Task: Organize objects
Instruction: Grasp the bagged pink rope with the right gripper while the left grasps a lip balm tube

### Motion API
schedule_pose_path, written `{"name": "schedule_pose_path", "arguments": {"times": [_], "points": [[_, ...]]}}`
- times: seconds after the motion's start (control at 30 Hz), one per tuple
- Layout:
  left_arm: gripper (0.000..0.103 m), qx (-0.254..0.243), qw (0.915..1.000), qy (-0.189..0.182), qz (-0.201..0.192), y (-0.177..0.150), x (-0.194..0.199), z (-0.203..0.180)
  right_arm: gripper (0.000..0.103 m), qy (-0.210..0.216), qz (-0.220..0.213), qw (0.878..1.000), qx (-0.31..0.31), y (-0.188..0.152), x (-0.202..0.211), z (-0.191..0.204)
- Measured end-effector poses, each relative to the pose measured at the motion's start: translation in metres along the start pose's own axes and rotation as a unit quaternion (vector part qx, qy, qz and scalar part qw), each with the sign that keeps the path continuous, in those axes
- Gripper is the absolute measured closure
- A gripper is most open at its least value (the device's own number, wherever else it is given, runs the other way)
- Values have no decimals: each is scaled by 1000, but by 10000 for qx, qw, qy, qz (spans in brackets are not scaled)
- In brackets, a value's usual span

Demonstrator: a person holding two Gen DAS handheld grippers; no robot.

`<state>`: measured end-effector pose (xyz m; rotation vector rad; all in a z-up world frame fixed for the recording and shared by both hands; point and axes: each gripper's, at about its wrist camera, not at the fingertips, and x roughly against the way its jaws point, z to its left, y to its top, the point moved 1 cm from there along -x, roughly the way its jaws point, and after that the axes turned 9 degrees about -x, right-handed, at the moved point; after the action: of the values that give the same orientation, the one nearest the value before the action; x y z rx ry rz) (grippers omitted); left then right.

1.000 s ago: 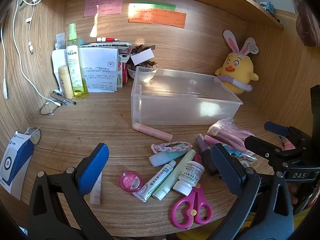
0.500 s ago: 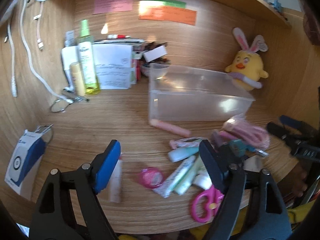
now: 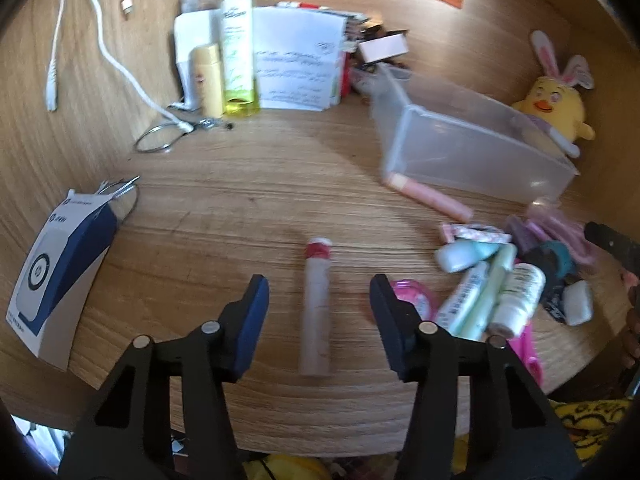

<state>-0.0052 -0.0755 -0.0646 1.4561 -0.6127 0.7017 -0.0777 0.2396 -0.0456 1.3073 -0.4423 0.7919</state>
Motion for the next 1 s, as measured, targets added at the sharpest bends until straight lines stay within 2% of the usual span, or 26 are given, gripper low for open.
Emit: {"name": "schedule_pose_path", "arguments": {"times": [0.13,0.27,0.37,0.43,0.47,0.5,0.63,0.8,1.0], "points": [[63,-5,9999,68,91,-4,-6,3,16,-3,246,9996,165,4,-17,5],[66,-104,9997,199,116,-4,-12,2,16,227,524,9983,134,10,-30,5],[70,-181,9995,270,59,-3,-15,1,16,217,715,9969,262,9,-42,10],[80,-250,9994,259,13,-1,-17,1,17,189,750,9965,304,10,-48,12],[83,-275,9993,238,5,0,-18,0,20,187,822,9959,323,10,-51,14],[88,-297,9993,222,2,1,-18,0,33,206,826,9958,341,10,-52,15],[88,-179,9998,48,-5,6,-21,4,43,125,703,9961,525,5,-46,21],[88,-16,9999,-151,-41,13,-20,7,46,119,558,9973,455,4,-35,20],[88,-77,9985,-325,-437,31,1,-2,47,275,254,9989,276,9,-13,14]]}}
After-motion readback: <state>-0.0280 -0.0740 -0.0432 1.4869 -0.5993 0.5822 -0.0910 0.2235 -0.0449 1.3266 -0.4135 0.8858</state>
